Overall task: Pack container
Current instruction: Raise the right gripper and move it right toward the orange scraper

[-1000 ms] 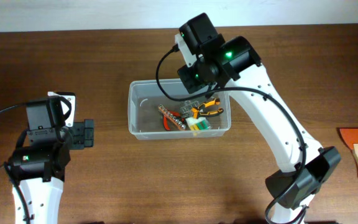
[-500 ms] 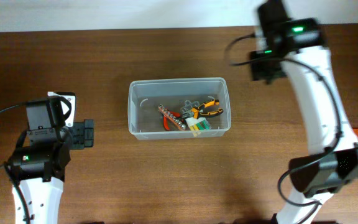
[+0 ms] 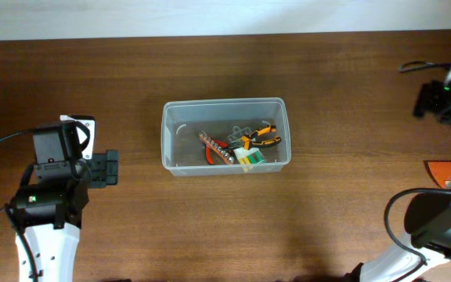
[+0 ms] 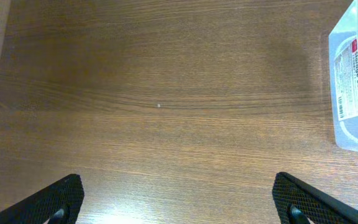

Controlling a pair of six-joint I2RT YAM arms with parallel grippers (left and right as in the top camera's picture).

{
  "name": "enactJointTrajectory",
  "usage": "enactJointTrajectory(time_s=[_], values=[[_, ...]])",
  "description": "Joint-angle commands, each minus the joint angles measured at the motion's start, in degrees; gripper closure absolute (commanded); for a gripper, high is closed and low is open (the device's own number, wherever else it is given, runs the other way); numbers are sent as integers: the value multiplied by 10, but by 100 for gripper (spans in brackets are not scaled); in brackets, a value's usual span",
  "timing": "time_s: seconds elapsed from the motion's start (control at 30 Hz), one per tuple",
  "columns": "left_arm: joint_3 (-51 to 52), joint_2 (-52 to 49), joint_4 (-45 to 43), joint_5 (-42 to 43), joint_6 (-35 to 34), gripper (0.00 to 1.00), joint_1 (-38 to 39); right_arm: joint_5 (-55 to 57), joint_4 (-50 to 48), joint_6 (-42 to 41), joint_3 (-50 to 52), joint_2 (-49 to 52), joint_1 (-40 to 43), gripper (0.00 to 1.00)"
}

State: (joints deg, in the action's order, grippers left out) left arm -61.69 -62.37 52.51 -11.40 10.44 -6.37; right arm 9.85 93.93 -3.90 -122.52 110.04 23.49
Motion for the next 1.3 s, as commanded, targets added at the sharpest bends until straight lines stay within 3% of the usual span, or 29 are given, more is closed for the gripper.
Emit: enactJointTrajectory(time_s=[0.0,0.13,0.27,0.6,0.93,1.27], values=[[-10,-2,-2,0,-5,1,-3,-31,2,5,-3,-19,52,18],[-10,-2,-2,0,-5,1,-3,-59,2,7,-3,-19,100,1],[-10,-2,-2,0,-5,1,-3,-129,2,110,-3,-19,140,1],[-10,-2,-2,0,-5,1,-3,-122,-14,133,-3,-19,171,1],[-10,-2,-2,0,-5,1,-3,-142,-91,294,2,26,170,1],[-10,-2,-2,0,-5,1,-3,-76,-78,307,4,77,178,1]])
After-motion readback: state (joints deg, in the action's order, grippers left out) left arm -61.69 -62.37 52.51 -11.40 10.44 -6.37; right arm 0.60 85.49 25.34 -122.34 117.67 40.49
